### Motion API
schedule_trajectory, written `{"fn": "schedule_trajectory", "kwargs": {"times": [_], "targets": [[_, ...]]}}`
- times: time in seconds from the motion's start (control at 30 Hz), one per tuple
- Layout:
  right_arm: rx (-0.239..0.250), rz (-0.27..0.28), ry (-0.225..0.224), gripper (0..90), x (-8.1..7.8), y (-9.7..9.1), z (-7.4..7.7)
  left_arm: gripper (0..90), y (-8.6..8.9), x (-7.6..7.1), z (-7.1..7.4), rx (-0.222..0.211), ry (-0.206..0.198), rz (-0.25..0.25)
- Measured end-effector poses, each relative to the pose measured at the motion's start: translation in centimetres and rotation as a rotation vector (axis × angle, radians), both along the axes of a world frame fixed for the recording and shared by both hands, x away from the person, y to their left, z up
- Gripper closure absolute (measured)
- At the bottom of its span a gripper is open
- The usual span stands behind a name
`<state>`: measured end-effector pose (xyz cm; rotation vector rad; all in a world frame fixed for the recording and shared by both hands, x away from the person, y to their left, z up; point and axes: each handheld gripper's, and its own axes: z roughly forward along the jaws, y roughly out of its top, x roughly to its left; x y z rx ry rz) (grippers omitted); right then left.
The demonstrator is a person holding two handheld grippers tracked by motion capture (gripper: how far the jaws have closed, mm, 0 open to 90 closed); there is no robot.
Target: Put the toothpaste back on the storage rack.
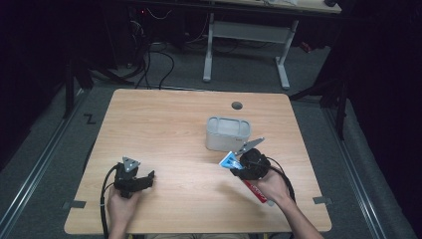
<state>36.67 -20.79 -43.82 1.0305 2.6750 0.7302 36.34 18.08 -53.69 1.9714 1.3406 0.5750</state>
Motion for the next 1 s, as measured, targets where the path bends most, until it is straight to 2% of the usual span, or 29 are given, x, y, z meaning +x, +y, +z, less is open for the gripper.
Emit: {"fn": "schedule_trajectory", "kwargs": {"times": [0.3,0.4,0.57,0.8,1.0], "targets": [[0.015,-0.002,-0.025,72.4,0.1,-0.3,1.4,23.1,0.0,0.0,0.0,0.000,0.000,0.000],[0.021,-0.005,-0.049,72.4,0.1,-0.5,2.0,23.0,0.0,0.0,0.0,0.001,0.001,0.000],[0.040,-0.012,-0.062,72.3,0.3,-0.8,2.7,23.1,0.0,0.0,0.0,0.001,0.000,0.000],[0.076,-0.028,-0.111,72.2,0.8,-0.9,4.3,23.1,0.0,0.0,0.0,0.000,0.000,0.000],[0.093,-0.035,-0.131,72.2,1.3,-0.8,5.4,23.0,0.0,0.0,0.0,0.000,0.000,-0.001]]}}
